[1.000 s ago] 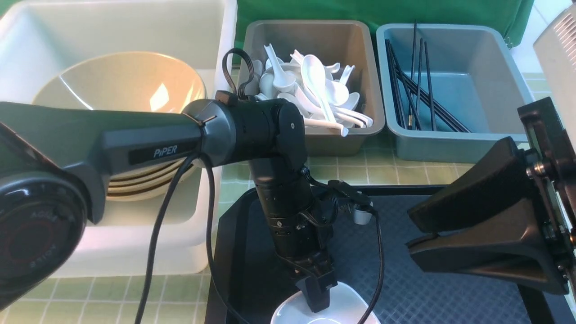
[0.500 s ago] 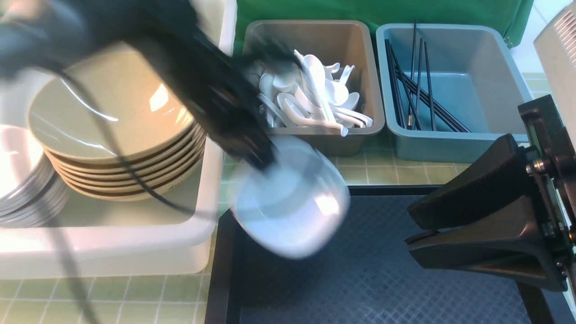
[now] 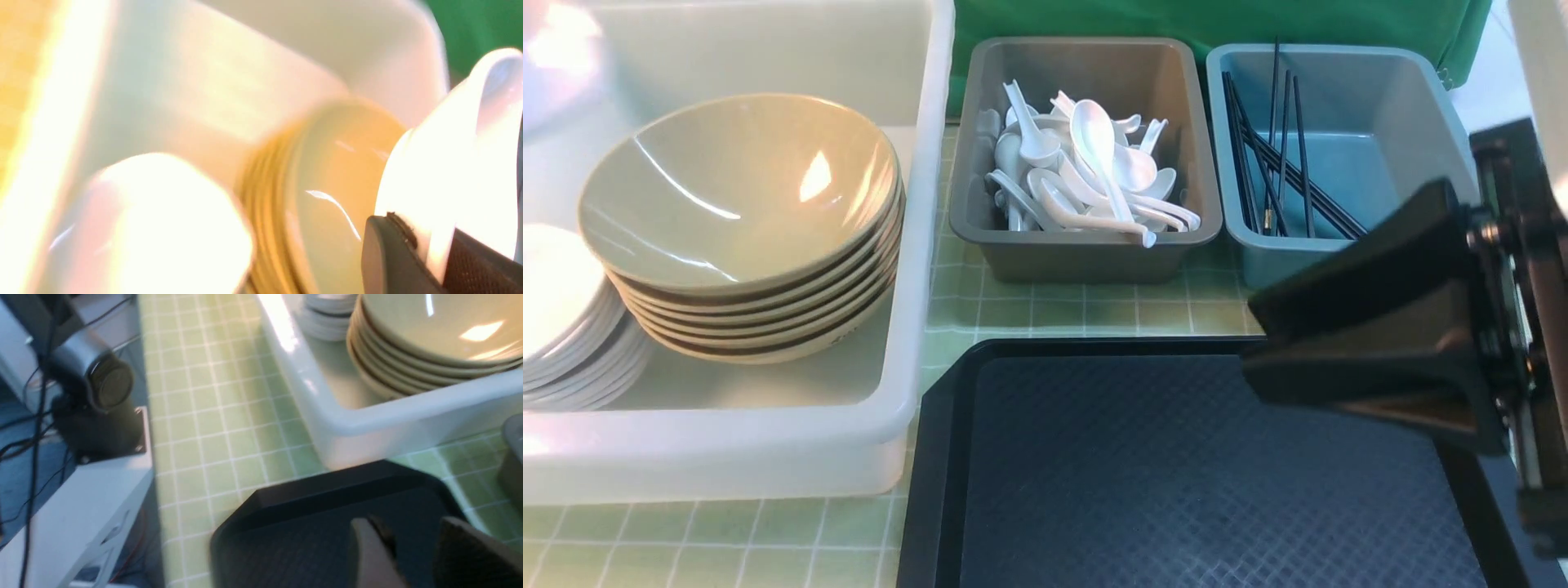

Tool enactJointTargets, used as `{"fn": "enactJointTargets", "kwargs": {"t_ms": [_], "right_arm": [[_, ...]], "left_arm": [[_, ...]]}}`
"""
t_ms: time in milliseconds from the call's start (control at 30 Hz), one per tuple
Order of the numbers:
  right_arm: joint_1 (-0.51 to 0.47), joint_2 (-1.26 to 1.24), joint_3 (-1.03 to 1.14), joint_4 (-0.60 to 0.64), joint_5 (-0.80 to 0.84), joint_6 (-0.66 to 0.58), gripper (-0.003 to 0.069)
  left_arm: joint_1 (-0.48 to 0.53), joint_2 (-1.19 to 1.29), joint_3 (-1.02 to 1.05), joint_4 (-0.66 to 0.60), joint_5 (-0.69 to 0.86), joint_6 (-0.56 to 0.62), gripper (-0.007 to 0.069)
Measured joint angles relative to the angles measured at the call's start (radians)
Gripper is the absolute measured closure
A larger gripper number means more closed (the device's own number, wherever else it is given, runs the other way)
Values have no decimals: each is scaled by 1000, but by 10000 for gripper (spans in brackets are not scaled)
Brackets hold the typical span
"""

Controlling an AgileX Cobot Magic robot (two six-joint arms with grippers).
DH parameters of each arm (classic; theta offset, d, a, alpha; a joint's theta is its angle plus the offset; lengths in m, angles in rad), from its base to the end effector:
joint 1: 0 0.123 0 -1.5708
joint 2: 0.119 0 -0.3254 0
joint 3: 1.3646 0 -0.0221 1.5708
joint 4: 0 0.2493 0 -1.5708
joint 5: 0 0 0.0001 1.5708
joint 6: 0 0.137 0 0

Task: On green table put chopsticks spoon bowls plates into blue grey white boxes.
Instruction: 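Place the white bowl into the white bin with the other dishes with the left gripper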

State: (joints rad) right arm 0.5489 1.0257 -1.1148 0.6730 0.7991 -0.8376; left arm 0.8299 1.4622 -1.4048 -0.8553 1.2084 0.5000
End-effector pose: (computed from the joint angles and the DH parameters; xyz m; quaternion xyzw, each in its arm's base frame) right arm 0.1511 0.1642 0.4259 -0.4622 0.7079 0.2504 0.4718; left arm 0.2758 0.1582 0.3953 -0.2143 0.8691 -0.2125 0.3919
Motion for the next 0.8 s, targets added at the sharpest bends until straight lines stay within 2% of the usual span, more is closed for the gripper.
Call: {"fn": "enactJointTargets", "kwargs": {"t_ms": [67,133,267,400,533,800], "right_arm": [[0,0,0,1,-17,0,424],[0,0,0,3,-23,-2,424],[0,0,0,3,-31,-10,424],[0,0,0,3,-31,-11,424],[0,0,0,3,-31,-24,424],[0,0,0,3,-31,-33,424]], "left_arm": [[65,-2,62,-8,-31,-15,609],[78,-2,110,-8,-58,-19,609],[37,-2,259,-8,-203,-14,609],[0,-2,324,11,-332,-18,609],[-6,-2,353,74,-431,-81,606],[-59,19,375,95,-463,-126,582]]}}
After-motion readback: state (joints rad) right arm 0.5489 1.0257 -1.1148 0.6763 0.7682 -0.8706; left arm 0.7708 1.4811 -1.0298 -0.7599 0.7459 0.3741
